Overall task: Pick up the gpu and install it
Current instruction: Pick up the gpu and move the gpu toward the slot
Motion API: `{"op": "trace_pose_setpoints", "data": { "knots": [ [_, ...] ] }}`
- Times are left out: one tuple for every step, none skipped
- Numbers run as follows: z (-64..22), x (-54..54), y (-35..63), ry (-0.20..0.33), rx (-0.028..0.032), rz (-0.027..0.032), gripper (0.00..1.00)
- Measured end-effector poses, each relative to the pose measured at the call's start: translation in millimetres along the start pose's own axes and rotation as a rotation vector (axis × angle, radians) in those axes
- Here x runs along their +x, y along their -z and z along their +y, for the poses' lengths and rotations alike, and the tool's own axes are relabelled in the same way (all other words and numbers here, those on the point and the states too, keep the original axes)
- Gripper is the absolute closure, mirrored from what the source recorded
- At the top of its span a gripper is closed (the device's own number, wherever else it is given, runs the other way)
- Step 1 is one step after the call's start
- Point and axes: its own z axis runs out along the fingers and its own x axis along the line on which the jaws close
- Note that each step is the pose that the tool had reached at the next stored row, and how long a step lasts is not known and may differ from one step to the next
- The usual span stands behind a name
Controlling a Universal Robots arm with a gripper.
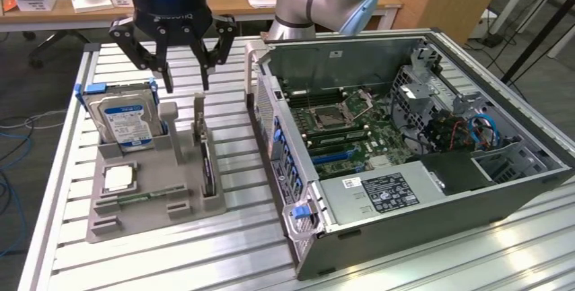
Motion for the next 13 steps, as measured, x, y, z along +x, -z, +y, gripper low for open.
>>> {"op": "trace_pose_setpoints", "data": {
  "knots": [
    [0.0,0.0,-0.2,0.000,-0.0001,0.0000,0.47],
    [0.0,0.0,-0.4,0.000,0.0000,0.0000,0.47],
    [0.0,0.0,-0.6,0.000,0.0000,0.0000,0.47],
    [0.0,0.0,-0.8,0.000,-0.0001,0.0000,0.47],
    [0.0,0.0,-1.1,0.000,-0.0001,0.0000,0.47],
    [-0.1,0.0,-1.2,0.000,0.0000,0.0000,0.47],
    [-0.1,0.0,-1.5,0.000,0.0000,0.0000,0.47],
    [-0.1,0.0,-1.7,0.000,-0.0001,0.0001,0.47],
    [-0.1,0.1,-1.9,0.000,-0.0001,0.0000,0.47],
    [-0.1,0.0,-2.1,0.000,0.0000,0.0000,0.47],
    [-0.1,0.1,-2.3,0.000,0.0000,0.0000,0.47],
    [-0.1,0.0,-2.5,0.000,0.0000,0.0000,0.47],
    [-0.1,0.1,-2.7,0.000,0.0000,0.0000,0.47]
  ]
}}
